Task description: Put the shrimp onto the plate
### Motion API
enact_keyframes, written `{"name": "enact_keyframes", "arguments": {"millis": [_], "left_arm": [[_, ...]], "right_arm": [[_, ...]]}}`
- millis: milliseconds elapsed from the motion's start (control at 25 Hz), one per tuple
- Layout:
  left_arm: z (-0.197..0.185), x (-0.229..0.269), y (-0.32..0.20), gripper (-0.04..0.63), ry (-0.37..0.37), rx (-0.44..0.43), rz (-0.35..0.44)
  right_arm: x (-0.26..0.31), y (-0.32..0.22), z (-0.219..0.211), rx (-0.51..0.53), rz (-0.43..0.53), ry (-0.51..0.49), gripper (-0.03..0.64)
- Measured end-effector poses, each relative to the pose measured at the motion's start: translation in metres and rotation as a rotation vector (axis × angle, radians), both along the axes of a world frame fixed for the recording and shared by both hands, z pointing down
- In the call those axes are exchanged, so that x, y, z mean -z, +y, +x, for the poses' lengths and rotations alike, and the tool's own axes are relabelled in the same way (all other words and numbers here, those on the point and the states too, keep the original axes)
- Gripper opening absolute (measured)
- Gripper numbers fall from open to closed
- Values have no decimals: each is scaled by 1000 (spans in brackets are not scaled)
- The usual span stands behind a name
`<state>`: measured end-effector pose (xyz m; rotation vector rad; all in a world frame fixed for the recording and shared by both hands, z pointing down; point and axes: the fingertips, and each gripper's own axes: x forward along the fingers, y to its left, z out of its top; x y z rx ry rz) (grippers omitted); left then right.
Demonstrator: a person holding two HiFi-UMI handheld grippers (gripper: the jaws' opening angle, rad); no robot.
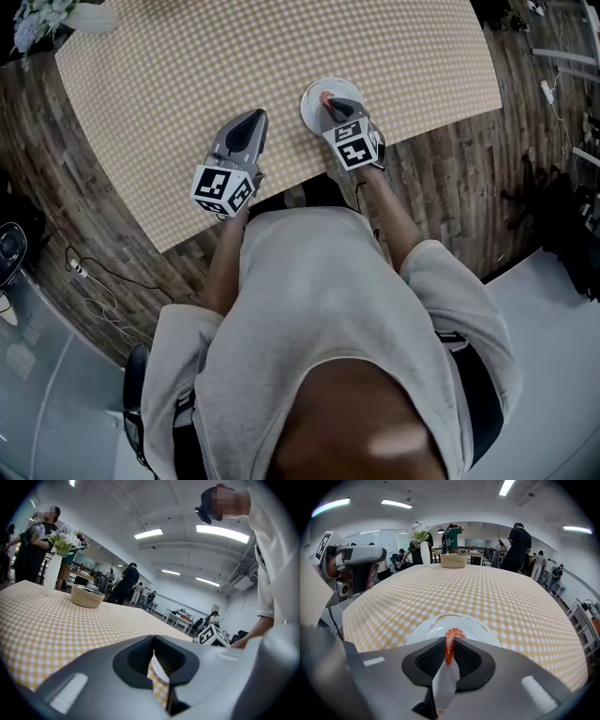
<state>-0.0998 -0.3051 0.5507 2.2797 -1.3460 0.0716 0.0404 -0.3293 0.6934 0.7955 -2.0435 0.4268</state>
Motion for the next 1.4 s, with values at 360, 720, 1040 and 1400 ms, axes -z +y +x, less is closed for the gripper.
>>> {"name": "enact_keyframes", "arguments": {"millis": [360,720,1040,1400], "left_arm": [[0,2,5,9,0,3,3],[-2,10,4,9,-3,9,21],[14,15,6,9,-1,-19,31],[59,32,9,9,-25,-85,74]], "right_arm": [[-1,0,0,-18,-3,-29,64],[15,-4,-3,-45,-8,-71,119],[34,-7,8,-77,74,-85,56],[84,1,31,-115,165,-257,0]]}}
